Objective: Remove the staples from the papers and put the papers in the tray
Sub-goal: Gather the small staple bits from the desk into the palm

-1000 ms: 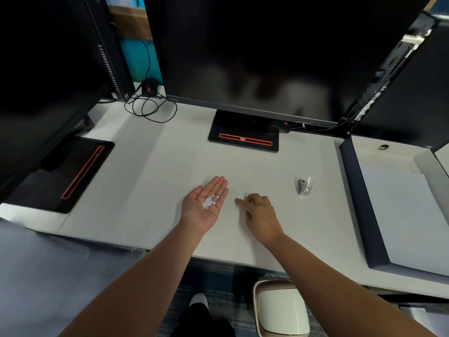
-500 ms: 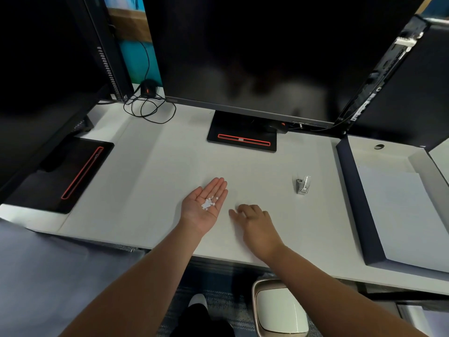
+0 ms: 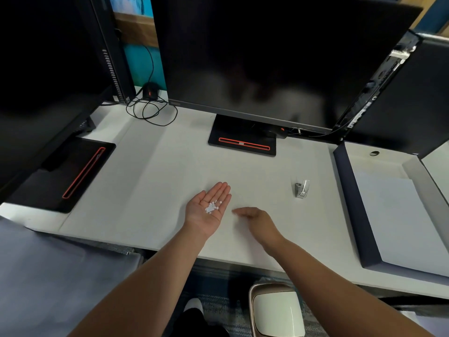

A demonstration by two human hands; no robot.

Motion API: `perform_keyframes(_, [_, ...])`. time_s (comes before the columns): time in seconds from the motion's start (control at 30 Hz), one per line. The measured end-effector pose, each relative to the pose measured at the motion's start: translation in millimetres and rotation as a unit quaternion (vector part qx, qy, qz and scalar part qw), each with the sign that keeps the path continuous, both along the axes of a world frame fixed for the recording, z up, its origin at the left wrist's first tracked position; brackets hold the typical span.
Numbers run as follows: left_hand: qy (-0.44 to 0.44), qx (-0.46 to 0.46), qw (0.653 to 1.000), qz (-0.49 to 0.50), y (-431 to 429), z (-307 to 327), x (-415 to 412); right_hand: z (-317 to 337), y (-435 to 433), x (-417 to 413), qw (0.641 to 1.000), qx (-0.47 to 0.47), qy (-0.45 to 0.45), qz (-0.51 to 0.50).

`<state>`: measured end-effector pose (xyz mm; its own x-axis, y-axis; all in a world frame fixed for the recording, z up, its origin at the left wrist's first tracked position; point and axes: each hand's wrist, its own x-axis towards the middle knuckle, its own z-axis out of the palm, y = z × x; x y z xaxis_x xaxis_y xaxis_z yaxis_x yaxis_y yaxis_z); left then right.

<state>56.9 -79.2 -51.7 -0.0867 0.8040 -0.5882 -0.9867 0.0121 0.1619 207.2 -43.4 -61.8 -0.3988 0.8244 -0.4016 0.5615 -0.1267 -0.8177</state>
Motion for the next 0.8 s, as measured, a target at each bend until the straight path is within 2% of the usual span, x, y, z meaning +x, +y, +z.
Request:
perform_keyframes(0.03, [-0.003,0.0,1.0,0.001,-0.1,-0.7,0.8,7.9,0.9,-1.6,0.996,-0.07,0.039,-0.044])
perform_keyframes(0.1, [-0.003,-0.001,1.0,0.002,-1.2,-1.8,2.9,23.8,1.4,-3.4,0.983,-0.147,0.072,-0.084])
perform_keyframes(0.2, [0.001,-0.004,1.0,-0.003,-1.3,-2.1,6.1,39.4,-0.7,-7.8,0.977,-0.168,0.084,-0.099])
perform_keyframes(0.37, [0.035,-0.018,0.999,-0.036,-1.1,-0.1,11.9,46.1,-10.7,-30.6,0.979,-0.098,0.142,-0.106])
perform_keyframes(0.5, [0.038,-0.018,0.998,-0.046,-3.6,-0.6,14.0,35.0,-12.0,-41.3,0.993,0.066,0.031,-0.091])
perform_keyframes(0.57, [0.042,-0.019,0.998,-0.051,-4.6,0.1,14.0,32.1,-10.4,-42.5,0.991,0.111,0.007,-0.071])
perform_keyframes(0.67, [0.055,-0.028,0.997,-0.056,-5.1,1.6,12.3,27.8,-8.6,-43.0,0.991,0.122,0.003,-0.062])
perform_keyframes(0.8, [0.005,-0.007,1.0,-0.028,-5.5,-0.4,4.6,23.3,-4.5,-31.4,0.983,0.131,0.041,-0.124])
